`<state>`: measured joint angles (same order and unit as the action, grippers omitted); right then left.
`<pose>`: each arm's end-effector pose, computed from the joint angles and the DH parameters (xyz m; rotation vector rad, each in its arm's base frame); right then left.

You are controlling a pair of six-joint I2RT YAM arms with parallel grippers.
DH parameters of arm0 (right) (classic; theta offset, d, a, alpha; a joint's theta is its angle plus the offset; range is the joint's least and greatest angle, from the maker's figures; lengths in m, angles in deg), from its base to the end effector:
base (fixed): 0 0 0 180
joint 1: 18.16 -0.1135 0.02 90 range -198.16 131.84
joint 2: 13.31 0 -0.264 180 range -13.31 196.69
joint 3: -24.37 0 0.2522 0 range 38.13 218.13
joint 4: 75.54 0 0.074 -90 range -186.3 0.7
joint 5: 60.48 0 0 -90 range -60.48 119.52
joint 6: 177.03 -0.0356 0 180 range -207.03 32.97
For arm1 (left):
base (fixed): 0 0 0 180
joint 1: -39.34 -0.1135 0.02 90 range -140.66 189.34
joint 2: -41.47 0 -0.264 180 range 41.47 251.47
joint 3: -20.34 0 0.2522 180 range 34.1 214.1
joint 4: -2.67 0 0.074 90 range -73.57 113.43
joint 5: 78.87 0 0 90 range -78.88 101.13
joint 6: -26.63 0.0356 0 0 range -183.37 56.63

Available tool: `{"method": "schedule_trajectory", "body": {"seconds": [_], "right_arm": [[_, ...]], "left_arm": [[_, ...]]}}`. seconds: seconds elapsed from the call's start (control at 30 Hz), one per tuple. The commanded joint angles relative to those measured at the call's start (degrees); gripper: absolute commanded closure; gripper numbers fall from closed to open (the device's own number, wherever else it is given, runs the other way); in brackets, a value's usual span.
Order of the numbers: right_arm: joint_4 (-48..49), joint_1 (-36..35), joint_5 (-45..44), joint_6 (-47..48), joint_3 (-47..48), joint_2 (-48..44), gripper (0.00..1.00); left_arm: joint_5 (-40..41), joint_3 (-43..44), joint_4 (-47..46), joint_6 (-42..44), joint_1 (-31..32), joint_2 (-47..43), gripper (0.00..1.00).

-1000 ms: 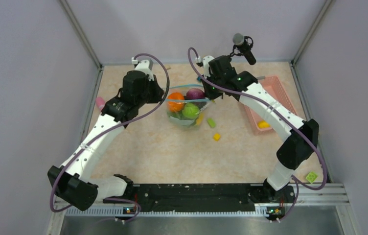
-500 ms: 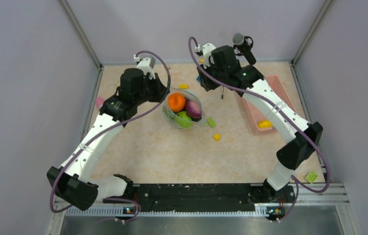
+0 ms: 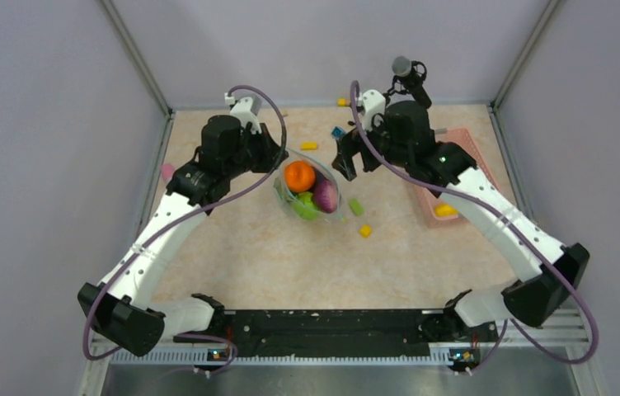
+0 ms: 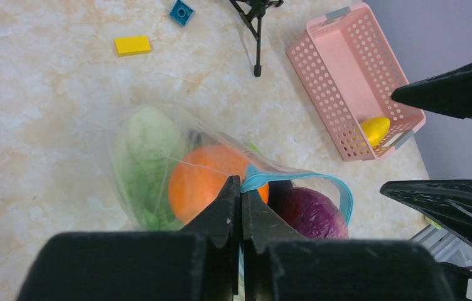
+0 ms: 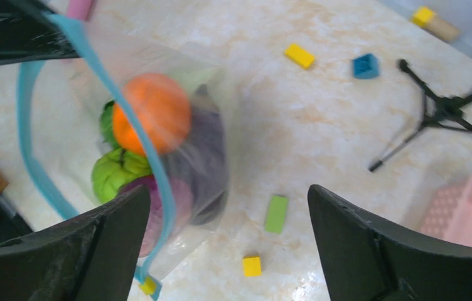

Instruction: Place the food in the zip-top bag and seal the zipper

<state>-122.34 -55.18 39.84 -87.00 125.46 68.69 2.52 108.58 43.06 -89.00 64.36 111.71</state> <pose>0.2501 0.1966 0.4067 -0.7738 1.9495 0.5808 0.2438 -0.1197 0.3983 0.0913 2.0267 -0.7182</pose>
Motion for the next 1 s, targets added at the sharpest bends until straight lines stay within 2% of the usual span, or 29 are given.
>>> {"method": "schedule_trajectory", "body": {"seconds": [0.0,0.1,0.23,0.33,0.43,0.53,0.63,0.77,0.97], "right_arm": [[5.57,0.60,-15.80,-5.38,-6.47,-7.50,0.02],[4.25,8.17,-16.96,-9.76,-11.20,-10.08,0.01],[1.32,23.26,-18.07,-16.47,-16.01,-10.65,0.01],[-1.05,34.04,-18.77,-20.83,-17.64,-7.23,0.01],[-2.13,40.68,-15.58,-25.04,-17.81,-1.47,0.01],[-2.27,43.21,-14.00,-28.36,-17.08,4.48,0.01],[-3.70,43.52,-15.95,-32.03,-15.91,9.96,0.01],[-3.87,43.52,-20.47,-36.83,-17.19,12.79,0.01],[-3.34,43.52,-22.44,-38.93,-17.39,16.40,0.01]], "left_arm": [[-0.89,3.36,-4.51,-0.76,0.25,-2.92,1.00],[-0.49,3.72,-4.02,-0.29,0.43,-2.86,1.00],[-0.44,4.10,-3.57,0.36,0.89,-2.52,1.00],[-0.09,4.01,-3.61,0.73,1.45,-2.15,1.00],[-0.11,3.86,-3.53,1.01,1.54,-1.77,1.00],[-0.29,3.60,-3.60,1.10,1.57,-1.43,1.00],[-0.50,3.31,-3.56,1.19,1.54,-1.32,1.00],[-0.75,2.81,-3.64,1.19,1.62,-1.25,1.00],[-0.28,2.76,-3.60,1.37,1.68,-0.86,1.00]]}}
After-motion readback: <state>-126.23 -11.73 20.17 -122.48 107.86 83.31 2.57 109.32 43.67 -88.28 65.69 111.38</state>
